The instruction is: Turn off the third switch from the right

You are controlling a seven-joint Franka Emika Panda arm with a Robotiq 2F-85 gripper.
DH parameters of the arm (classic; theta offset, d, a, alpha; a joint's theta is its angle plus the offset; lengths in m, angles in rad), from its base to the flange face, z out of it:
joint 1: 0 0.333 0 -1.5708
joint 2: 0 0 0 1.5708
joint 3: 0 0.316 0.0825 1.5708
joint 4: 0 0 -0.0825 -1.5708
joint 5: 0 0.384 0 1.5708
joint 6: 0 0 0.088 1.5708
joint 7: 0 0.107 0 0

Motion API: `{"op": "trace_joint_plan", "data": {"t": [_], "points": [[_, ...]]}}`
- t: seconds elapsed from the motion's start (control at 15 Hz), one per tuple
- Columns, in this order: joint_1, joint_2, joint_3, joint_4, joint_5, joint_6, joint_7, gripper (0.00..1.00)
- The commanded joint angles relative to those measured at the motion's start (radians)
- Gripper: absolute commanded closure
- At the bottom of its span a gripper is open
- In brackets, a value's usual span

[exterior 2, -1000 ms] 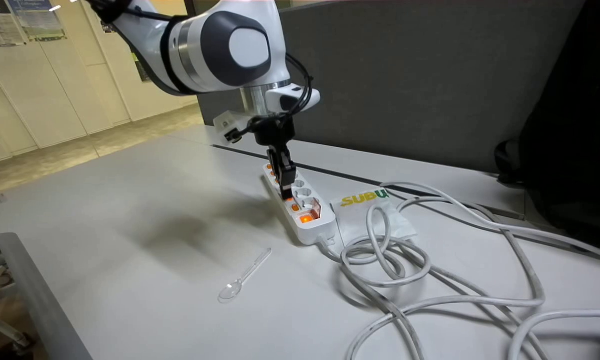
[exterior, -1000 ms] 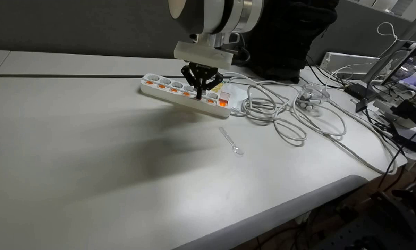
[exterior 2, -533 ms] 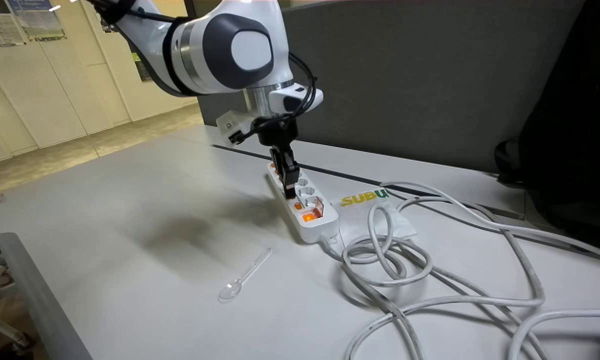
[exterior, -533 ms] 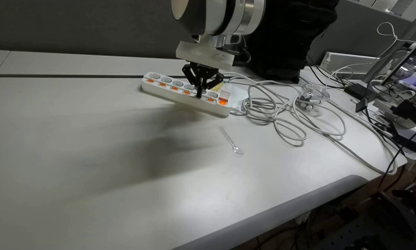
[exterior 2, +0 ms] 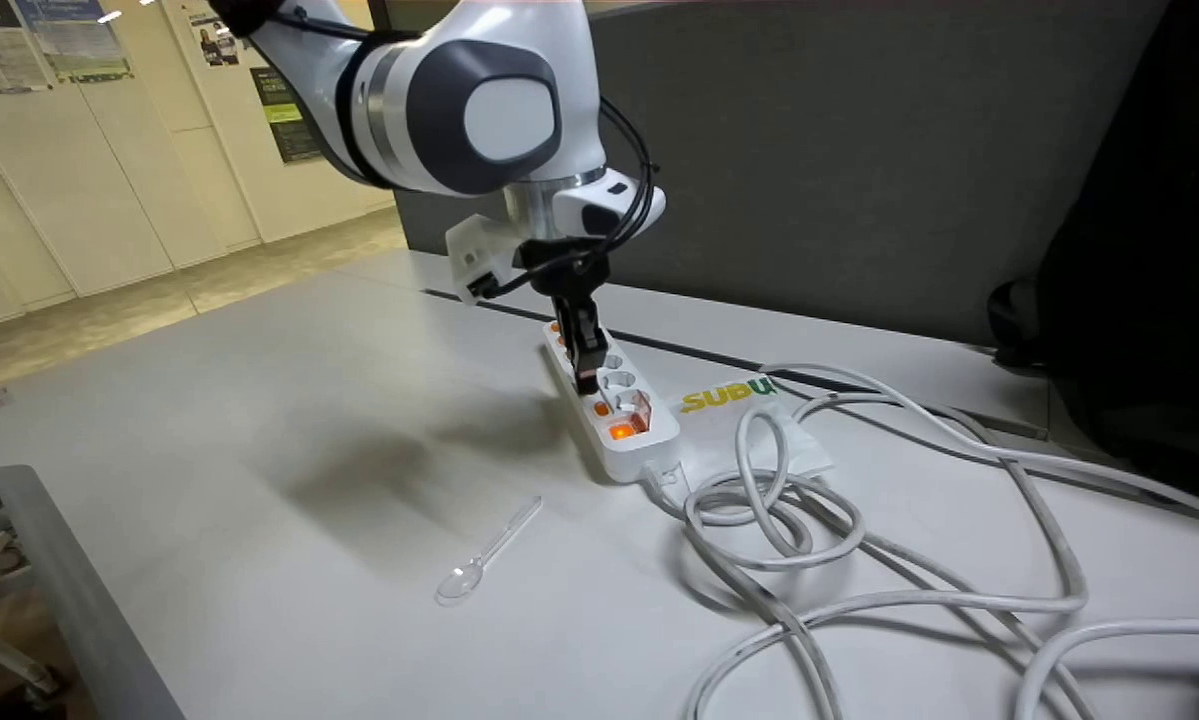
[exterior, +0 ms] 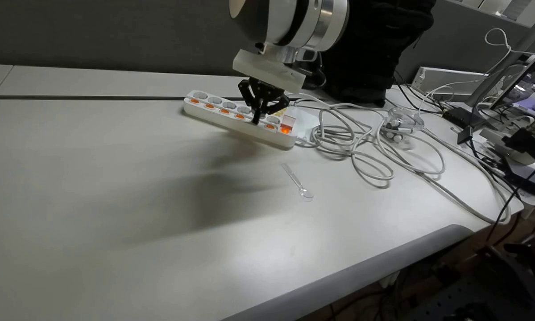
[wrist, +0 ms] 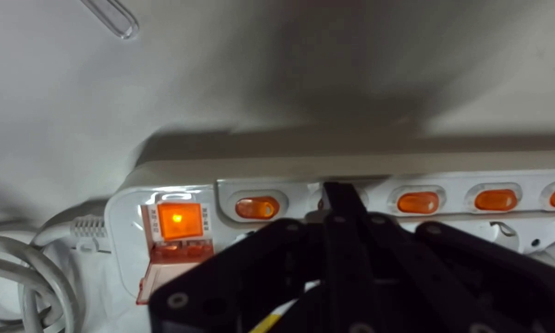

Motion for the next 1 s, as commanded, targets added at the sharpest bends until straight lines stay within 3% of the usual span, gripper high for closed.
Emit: {"op": "trace_joint_plan", "data": {"t": [0.0, 0.13, 0.33, 0.93], "points": [[-0.037, 0.053, 0.046, -0.027, 0.073, 0.043, -0.044, 1.00], [-0.033, 0.019, 0.042, -0.046, 0.081, 0.052, -0.062, 1.00], [0.037, -0.049, -0.032, -0.085, 0.009, 0.054, -0.018, 1.00], [0.099, -0.230, -0.082, -0.204, -0.123, -0.025, -0.030, 1.00]]}}
